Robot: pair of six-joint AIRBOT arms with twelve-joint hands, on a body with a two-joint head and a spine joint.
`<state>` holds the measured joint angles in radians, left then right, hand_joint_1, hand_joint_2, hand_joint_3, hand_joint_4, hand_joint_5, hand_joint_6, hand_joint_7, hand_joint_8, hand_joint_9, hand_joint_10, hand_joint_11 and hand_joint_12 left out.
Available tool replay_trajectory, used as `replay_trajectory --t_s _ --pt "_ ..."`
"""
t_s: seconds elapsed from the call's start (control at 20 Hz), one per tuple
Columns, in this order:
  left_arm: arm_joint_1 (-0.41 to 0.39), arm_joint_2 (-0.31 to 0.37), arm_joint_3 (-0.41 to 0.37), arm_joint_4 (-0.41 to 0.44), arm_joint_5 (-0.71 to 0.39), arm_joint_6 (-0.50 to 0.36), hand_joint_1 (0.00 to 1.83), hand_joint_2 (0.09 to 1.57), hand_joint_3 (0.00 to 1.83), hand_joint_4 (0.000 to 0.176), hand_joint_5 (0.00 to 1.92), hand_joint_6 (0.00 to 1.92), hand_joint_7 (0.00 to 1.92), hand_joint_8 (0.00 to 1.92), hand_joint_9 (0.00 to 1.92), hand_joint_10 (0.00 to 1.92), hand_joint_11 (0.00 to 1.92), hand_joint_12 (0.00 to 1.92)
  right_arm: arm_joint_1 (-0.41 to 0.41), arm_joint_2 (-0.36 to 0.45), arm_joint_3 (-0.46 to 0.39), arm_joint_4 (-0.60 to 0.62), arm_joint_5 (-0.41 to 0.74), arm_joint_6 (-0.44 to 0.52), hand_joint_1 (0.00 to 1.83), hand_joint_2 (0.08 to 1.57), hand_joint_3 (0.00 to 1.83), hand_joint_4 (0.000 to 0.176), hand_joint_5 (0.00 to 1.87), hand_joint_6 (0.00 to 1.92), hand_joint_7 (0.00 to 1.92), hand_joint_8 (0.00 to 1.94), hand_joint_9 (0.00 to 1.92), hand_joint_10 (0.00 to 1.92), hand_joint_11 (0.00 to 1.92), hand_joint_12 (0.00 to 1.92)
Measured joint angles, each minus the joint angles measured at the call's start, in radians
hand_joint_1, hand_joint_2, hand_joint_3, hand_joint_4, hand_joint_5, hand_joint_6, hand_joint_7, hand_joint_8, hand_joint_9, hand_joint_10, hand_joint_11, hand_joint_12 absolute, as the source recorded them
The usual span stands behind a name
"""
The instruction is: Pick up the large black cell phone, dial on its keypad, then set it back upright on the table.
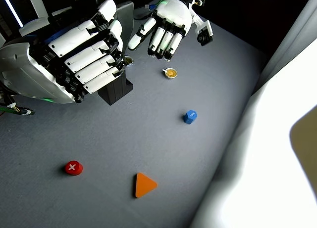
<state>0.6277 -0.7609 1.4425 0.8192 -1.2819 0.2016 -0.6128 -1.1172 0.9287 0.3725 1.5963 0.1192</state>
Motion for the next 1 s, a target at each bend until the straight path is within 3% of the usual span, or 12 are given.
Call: replay_trajectory --t_s 0.2,0.25,0.55,0.6,0.65,0.75,0.9,1.0 --pt "0.006 0.046 -0.037 -0.016 -0.009 0.000 1.28 1.32 0.00 0.119 0.07 0.00 0.59 1.67 0.63 1.92 0.37 1.92 0.000 -0.001 0.034 -0.008 0.000 0.001 1.48 1.15 0.00 0.000 0.91 0.94 0.82 1.13 0.82 1.31 0.73 1.71" --pt "0.012 0.056 -0.044 -0.016 -0.009 0.000 1.28 1.32 0.00 0.117 0.08 0.01 0.59 1.67 0.64 1.92 0.39 1.92 -0.002 -0.001 0.048 -0.007 0.000 0.000 1.48 1.14 0.00 0.000 0.93 0.94 0.84 1.08 0.85 1.26 0.75 1.67" --pt "0.034 0.097 -0.054 -0.019 -0.006 -0.006 1.29 1.31 0.00 0.127 0.10 0.00 0.60 1.66 0.63 1.92 0.34 1.92 -0.003 -0.001 0.080 -0.015 0.001 0.001 1.49 1.14 0.00 0.000 0.93 0.91 0.86 1.07 0.86 1.27 0.73 1.69" --pt "0.035 0.105 -0.063 -0.023 -0.005 -0.008 1.29 1.31 0.00 0.131 0.10 0.00 0.60 1.66 0.62 1.92 0.34 1.92 -0.004 -0.001 0.085 -0.018 0.002 0.001 1.49 1.12 0.00 0.000 1.00 0.80 0.90 1.00 0.90 1.21 0.76 1.65" --pt "0.035 0.111 -0.072 -0.021 -0.004 -0.008 1.29 1.31 0.00 0.121 0.09 0.00 0.61 1.64 0.63 1.92 0.38 1.92 -0.006 -0.002 0.089 -0.015 0.004 0.002 1.49 1.13 0.01 0.000 0.96 0.88 0.85 1.06 0.86 1.24 0.76 1.66" --pt "0.035 0.124 -0.099 -0.015 -0.006 -0.008 1.29 1.30 0.00 0.130 0.09 0.00 0.61 1.64 0.62 1.92 0.36 1.92 -0.016 -0.010 0.100 -0.011 0.025 0.008 1.49 1.11 0.00 0.000 0.99 0.83 0.91 0.98 0.92 1.17 0.78 1.62" --pt "0.035 0.125 -0.111 -0.008 -0.010 -0.008 1.29 1.31 0.00 0.126 0.09 0.00 0.60 1.65 0.62 1.92 0.37 1.92 -0.034 -0.013 0.107 -0.015 0.032 0.011 1.49 1.13 0.00 0.000 0.96 0.89 0.86 1.05 0.86 1.25 0.75 1.67" --pt "0.035 0.130 -0.111 -0.008 -0.007 -0.008 1.29 1.31 0.00 0.125 0.10 0.00 0.59 1.67 0.64 1.92 0.32 1.92 -0.045 -0.018 0.112 -0.015 0.037 0.012 1.49 1.12 0.00 0.000 0.97 0.87 0.90 0.97 0.90 1.19 0.76 1.64"
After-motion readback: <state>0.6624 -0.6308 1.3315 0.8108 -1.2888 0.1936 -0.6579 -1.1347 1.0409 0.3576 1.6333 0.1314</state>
